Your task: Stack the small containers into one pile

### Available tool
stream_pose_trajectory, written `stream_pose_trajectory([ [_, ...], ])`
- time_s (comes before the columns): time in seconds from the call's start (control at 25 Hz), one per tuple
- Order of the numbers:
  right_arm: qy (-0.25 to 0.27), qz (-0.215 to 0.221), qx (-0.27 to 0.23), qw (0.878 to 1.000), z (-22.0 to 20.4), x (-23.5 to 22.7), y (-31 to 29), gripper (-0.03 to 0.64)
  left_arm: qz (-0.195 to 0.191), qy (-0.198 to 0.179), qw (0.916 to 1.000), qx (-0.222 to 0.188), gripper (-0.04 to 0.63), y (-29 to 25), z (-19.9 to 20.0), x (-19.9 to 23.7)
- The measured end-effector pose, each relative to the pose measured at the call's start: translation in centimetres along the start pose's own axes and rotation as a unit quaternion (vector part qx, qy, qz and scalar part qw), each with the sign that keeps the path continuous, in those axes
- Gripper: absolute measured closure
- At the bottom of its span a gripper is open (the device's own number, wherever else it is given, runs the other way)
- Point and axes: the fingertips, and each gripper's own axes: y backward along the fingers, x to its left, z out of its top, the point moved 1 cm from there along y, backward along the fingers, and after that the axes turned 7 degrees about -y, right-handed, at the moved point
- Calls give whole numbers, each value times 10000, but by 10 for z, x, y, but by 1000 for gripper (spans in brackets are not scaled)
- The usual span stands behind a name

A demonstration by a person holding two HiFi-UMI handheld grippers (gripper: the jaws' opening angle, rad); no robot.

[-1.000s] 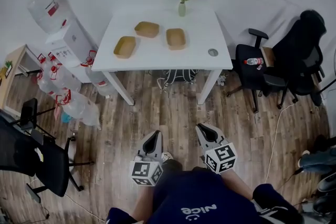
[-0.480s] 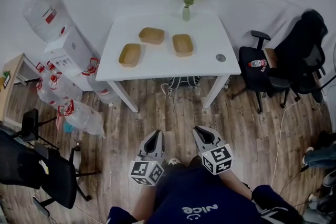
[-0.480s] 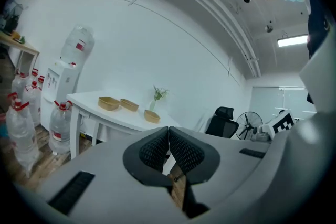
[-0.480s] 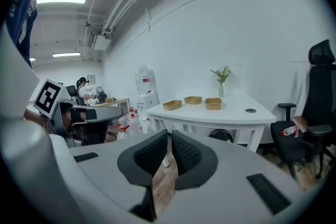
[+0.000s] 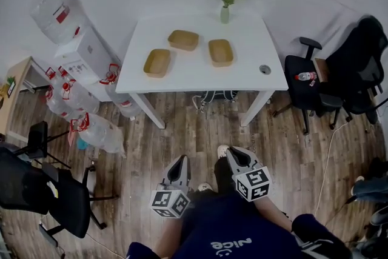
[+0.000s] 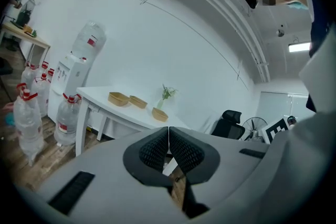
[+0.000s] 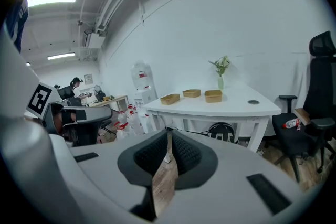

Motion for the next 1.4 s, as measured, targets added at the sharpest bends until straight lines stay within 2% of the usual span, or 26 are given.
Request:
stream_pose_trajectory([
  [0.4,47,338,88,9994,44,-41,-78,560,564,-116,9983,87,575,-59,13,36],
  [0.6,-56,421,97,9991,79,-81,-123,560,458,-312,9981,258,575,-127,26,37],
  [0.88,-107,567,191,9982,124,-148,-182,560,532,-436,9974,211,575,-228,51,38],
  [1.08,79,812,241,9964,156,-182,-216,560,802,-395,9959,159,575,-275,58,42],
  [1.24,396,1028,506,9926,161,-206,-233,560,931,-314,9951,124,575,-306,57,40],
  [1.4,304,981,580,9930,165,-220,-243,560,1026,-237,9941,256,575,-323,55,40],
])
